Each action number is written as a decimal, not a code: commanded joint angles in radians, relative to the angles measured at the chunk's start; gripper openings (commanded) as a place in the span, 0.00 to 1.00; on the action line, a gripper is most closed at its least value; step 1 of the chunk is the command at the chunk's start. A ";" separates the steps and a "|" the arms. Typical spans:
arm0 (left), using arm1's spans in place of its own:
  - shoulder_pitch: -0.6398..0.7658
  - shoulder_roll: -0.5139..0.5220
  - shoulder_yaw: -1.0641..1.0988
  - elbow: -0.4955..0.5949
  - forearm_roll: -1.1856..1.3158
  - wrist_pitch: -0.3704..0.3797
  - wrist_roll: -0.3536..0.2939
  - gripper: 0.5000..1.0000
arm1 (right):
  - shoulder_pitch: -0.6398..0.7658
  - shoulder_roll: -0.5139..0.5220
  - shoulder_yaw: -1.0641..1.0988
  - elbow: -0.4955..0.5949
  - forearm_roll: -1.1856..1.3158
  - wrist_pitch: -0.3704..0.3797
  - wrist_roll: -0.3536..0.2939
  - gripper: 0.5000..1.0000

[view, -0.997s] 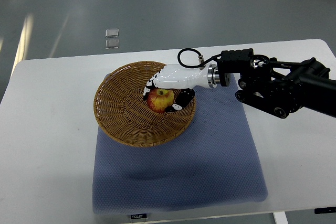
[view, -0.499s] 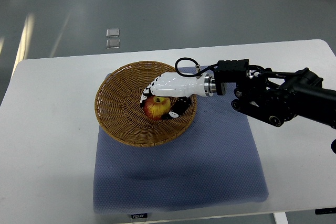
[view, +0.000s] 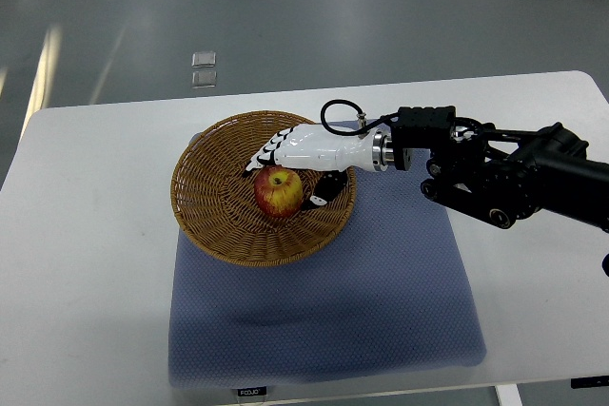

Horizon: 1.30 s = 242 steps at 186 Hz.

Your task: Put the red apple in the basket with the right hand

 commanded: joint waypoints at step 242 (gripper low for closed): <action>0.000 0.000 0.000 0.000 0.000 -0.001 0.000 1.00 | -0.117 -0.111 0.161 -0.111 1.443 -0.009 0.000 0.83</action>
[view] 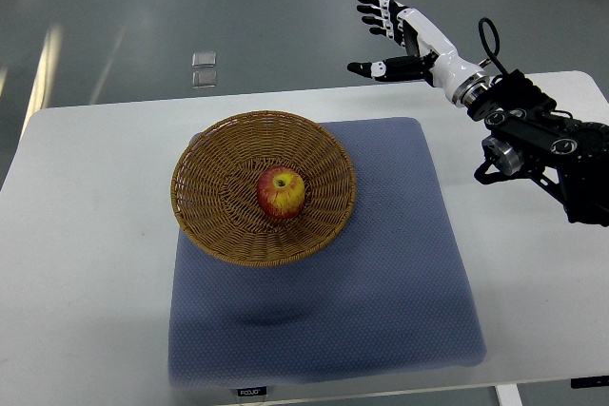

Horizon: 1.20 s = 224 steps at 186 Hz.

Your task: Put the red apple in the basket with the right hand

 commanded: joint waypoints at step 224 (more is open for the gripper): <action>0.000 0.000 0.000 0.000 0.000 0.000 0.000 1.00 | -0.170 0.084 0.199 -0.032 0.466 0.205 -0.039 0.83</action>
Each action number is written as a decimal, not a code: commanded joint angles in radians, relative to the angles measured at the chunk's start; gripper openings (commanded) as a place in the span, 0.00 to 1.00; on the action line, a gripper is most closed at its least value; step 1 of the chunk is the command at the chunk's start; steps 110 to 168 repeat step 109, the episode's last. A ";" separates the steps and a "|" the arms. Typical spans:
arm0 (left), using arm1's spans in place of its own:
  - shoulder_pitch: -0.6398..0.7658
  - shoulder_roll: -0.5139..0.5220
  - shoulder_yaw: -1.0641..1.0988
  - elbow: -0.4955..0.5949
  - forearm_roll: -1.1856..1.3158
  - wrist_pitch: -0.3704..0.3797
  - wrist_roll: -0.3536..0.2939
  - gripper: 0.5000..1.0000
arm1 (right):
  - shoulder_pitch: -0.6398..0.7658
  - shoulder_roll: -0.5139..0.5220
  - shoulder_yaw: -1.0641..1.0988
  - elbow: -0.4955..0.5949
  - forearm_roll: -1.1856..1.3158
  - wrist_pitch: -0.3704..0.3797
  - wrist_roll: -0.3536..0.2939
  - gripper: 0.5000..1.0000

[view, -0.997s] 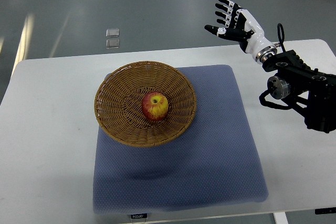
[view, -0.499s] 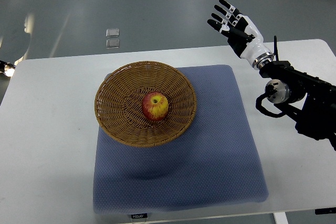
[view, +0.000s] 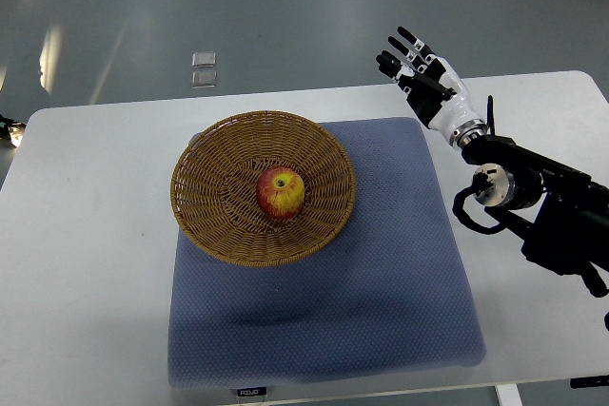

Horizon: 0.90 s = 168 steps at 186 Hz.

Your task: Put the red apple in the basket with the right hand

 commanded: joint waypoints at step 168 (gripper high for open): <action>0.000 0.000 0.000 0.000 0.000 0.000 0.000 1.00 | 0.005 0.035 0.021 -0.073 -0.005 -0.026 0.005 0.83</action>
